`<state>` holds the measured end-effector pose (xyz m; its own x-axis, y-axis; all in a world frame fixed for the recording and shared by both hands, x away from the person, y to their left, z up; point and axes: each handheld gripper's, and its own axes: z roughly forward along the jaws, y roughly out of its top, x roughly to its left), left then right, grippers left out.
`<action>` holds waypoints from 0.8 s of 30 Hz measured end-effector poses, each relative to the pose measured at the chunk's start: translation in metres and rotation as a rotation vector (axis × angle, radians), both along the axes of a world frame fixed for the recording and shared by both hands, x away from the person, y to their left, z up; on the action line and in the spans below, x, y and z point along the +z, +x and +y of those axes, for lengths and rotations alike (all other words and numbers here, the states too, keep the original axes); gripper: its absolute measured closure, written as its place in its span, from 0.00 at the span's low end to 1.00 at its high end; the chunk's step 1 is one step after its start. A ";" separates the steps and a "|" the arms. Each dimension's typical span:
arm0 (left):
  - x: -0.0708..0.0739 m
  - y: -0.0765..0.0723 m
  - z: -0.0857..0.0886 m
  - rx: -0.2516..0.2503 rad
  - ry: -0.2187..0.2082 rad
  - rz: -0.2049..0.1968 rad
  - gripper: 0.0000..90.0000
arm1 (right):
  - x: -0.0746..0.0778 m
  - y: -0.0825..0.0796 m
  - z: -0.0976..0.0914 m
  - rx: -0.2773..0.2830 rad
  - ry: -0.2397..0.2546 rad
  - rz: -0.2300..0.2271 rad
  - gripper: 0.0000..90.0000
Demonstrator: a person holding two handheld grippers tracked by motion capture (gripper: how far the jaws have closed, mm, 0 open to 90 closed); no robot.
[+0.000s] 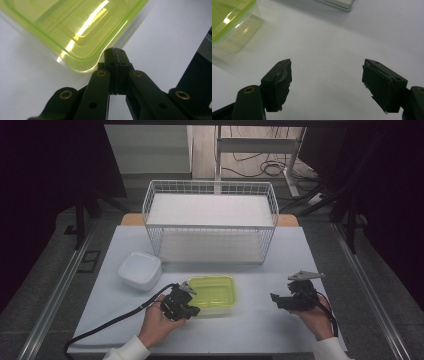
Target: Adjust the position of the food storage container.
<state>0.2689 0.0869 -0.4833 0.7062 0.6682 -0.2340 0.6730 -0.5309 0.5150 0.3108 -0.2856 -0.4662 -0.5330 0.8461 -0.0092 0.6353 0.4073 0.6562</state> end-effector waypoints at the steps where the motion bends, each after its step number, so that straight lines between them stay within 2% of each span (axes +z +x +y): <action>1: 0.000 0.001 0.001 0.004 -0.001 0.000 0.99 | 0.000 0.000 0.000 0.000 0.000 0.000 0.26; 6: 0.003 0.000 0.004 0.012 -0.015 -0.010 0.99 | 0.000 0.000 -0.001 -0.001 0.000 0.001 0.26; 9: 0.012 -0.001 0.010 0.023 -0.056 -0.023 0.99 | 0.000 0.000 0.000 0.001 0.001 0.000 0.26; 11: 0.018 -0.002 0.016 0.056 -0.085 -0.047 0.99 | 0.001 0.000 0.000 0.004 0.005 -0.004 0.26; 14: 0.029 0.000 0.033 0.152 -0.140 -0.104 0.89 | 0.003 -0.001 -0.001 0.011 0.021 -0.019 0.25; 16: 0.034 0.004 0.046 0.217 -0.203 -0.108 0.81 | 0.004 -0.001 -0.001 0.014 0.033 -0.027 0.25; 17: 0.036 0.006 0.054 0.248 -0.214 -0.107 0.76 | 0.005 -0.001 -0.001 0.016 0.036 -0.030 0.24; 19: 0.037 0.007 0.062 0.284 -0.231 -0.105 0.61 | 0.005 -0.002 -0.001 0.018 0.044 -0.030 0.24; 21: 0.038 0.008 0.069 0.302 -0.249 -0.095 0.53 | 0.005 -0.001 0.000 0.024 0.048 -0.032 0.24; 24: 0.039 0.009 0.075 0.306 -0.236 -0.107 0.44 | 0.005 -0.001 0.002 0.030 0.051 -0.032 0.24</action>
